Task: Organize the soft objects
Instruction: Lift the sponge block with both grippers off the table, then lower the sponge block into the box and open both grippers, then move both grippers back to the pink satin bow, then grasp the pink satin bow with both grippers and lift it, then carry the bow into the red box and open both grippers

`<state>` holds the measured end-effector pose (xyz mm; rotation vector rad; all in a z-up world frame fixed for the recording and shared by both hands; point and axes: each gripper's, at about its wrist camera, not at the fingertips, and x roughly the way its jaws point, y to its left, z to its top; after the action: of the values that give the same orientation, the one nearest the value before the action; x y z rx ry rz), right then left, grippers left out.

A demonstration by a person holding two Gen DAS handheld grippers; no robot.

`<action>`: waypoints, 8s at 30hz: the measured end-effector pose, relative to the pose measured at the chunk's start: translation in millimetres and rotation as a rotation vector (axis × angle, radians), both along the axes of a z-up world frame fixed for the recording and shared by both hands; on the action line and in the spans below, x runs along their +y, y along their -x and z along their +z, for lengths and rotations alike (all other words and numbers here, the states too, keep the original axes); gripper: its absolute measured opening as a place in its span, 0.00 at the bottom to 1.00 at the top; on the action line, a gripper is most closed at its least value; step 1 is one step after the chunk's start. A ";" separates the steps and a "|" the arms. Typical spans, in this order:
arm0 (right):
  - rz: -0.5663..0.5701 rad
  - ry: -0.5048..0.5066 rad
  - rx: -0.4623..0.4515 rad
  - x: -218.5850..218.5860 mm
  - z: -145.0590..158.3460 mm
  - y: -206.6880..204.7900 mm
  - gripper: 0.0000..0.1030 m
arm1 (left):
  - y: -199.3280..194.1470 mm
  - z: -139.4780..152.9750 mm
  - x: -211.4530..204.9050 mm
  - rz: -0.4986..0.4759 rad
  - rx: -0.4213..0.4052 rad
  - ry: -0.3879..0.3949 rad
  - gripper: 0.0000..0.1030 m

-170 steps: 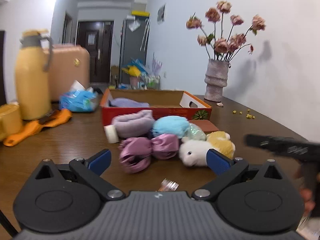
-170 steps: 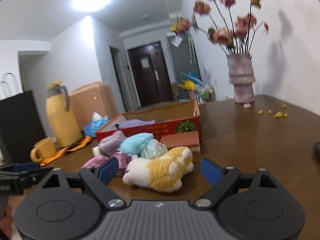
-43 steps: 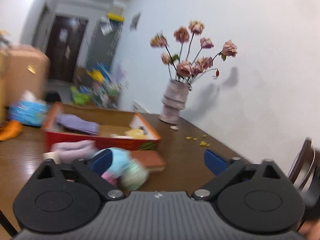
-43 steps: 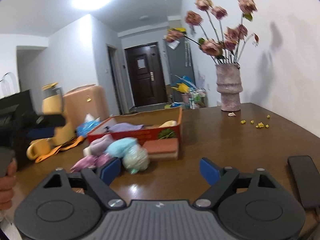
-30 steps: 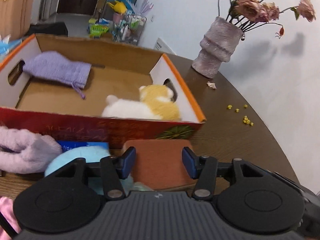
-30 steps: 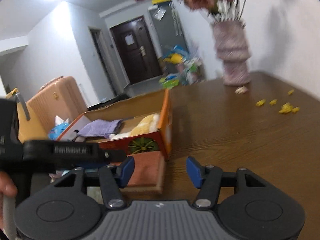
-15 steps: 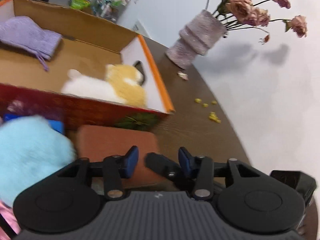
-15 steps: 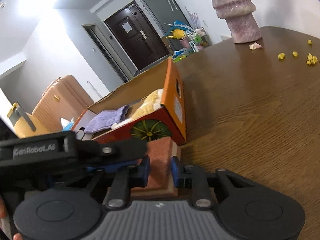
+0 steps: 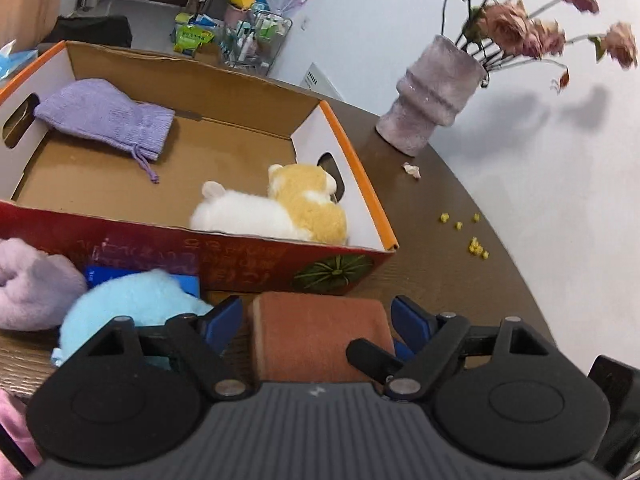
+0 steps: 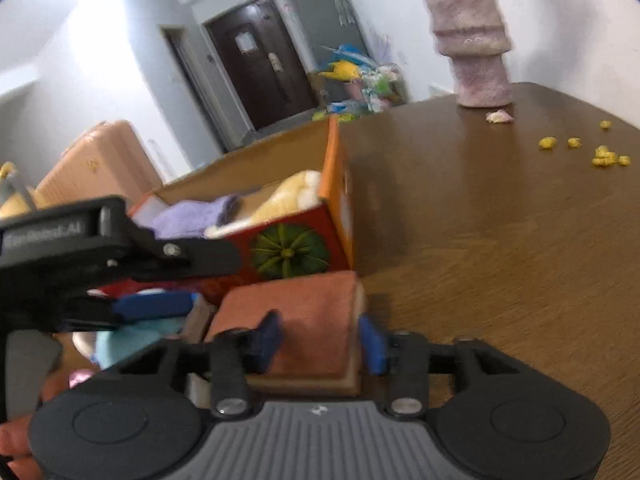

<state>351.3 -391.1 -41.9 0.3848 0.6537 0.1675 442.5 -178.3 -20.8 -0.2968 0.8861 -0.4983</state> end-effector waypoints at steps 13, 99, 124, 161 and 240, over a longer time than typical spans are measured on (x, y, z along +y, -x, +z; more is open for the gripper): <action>-0.045 -0.098 0.008 -50.1 -6.1 14.5 0.32 | -0.3 -27.9 -39.6 -0.091 0.035 -0.038 0.45; 0.044 0.382 -0.207 45.2 197.5 -75.0 0.63 | -29.3 174.8 137.9 0.110 -0.385 -0.272 0.84; 0.101 0.258 -0.423 99.9 106.8 257.0 0.77 | 330.0 78.4 208.8 0.326 -0.659 -0.306 1.00; 0.167 0.029 -0.124 163.1 11.7 55.1 0.15 | 131.4 -10.8 190.3 0.105 -0.194 0.007 0.07; 0.102 0.327 0.002 85.5 86.7 -151.6 0.31 | -77.5 86.4 97.4 0.016 -0.186 -0.120 0.70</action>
<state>502.8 -305.6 44.8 0.0375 0.6901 0.1536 520.0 -80.9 65.6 -0.1448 0.7293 -0.4481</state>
